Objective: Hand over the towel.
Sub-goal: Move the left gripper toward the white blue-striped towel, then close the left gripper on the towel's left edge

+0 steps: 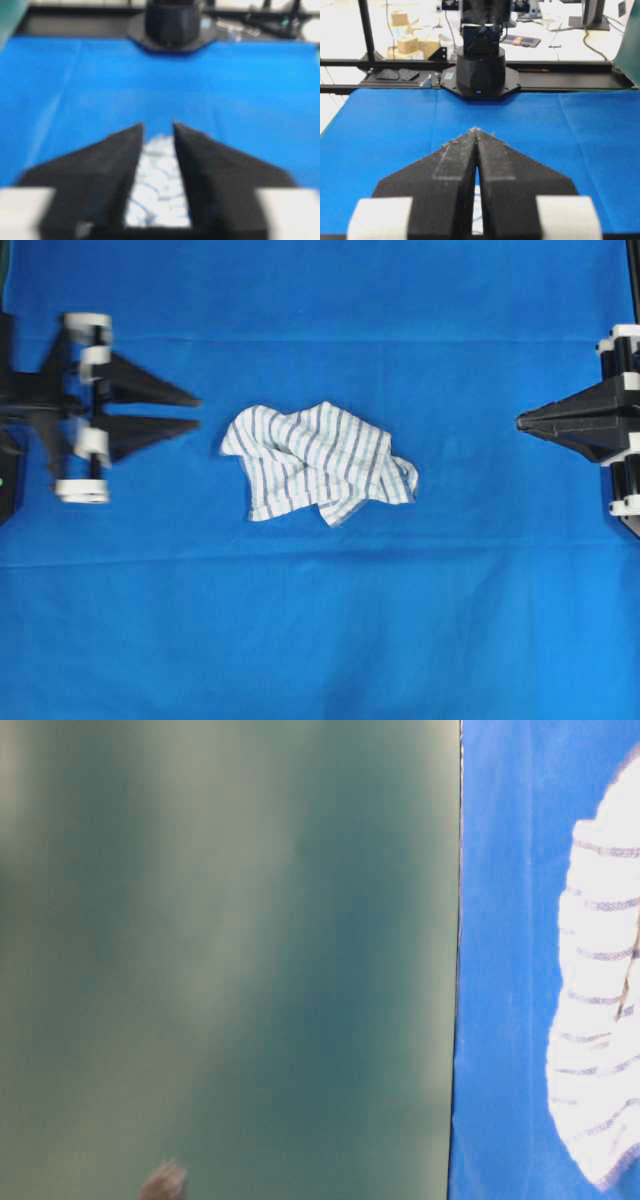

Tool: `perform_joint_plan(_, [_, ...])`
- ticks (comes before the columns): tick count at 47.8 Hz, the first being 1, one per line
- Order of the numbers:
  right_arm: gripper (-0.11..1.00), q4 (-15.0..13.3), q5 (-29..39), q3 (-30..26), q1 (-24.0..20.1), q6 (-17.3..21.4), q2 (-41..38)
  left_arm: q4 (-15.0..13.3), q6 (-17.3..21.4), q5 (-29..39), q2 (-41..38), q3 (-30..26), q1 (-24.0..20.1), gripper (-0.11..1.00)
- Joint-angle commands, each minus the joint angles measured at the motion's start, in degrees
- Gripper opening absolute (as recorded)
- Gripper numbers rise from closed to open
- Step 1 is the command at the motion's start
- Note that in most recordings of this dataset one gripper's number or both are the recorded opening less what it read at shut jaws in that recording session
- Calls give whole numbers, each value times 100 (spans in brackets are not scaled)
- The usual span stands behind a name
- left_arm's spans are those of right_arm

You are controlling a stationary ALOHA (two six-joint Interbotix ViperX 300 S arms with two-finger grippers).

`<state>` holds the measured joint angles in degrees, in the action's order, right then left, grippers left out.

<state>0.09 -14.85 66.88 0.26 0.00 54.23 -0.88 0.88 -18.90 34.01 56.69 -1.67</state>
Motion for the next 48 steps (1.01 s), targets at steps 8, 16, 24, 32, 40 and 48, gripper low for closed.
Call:
perform_joint_plan(8, [0,0,-9,-141,9,9,-158,-9,9,712,-1222,-888,-26,80])
perform_joint_plan(16, [0,0,9,-141,18,9,-237,-9,9,1564,-2180,-1538,-26,94])
perform_joint_plan(24, [0,0,9,-132,18,9,-369,-9,-9,1696,-3173,-1907,-35,94])
perform_joint_plan(32, [0,0,9,-123,18,9,-501,-9,-18,1670,-3973,-2197,-26,94])
perform_joint_plan(40, [0,9,9,-123,18,9,-580,-9,-26,1661,-4614,-2399,-26,94])
perform_joint_plan(48, [0,0,18,-123,18,9,-598,-9,-9,1661,-4869,-2505,-26,94])
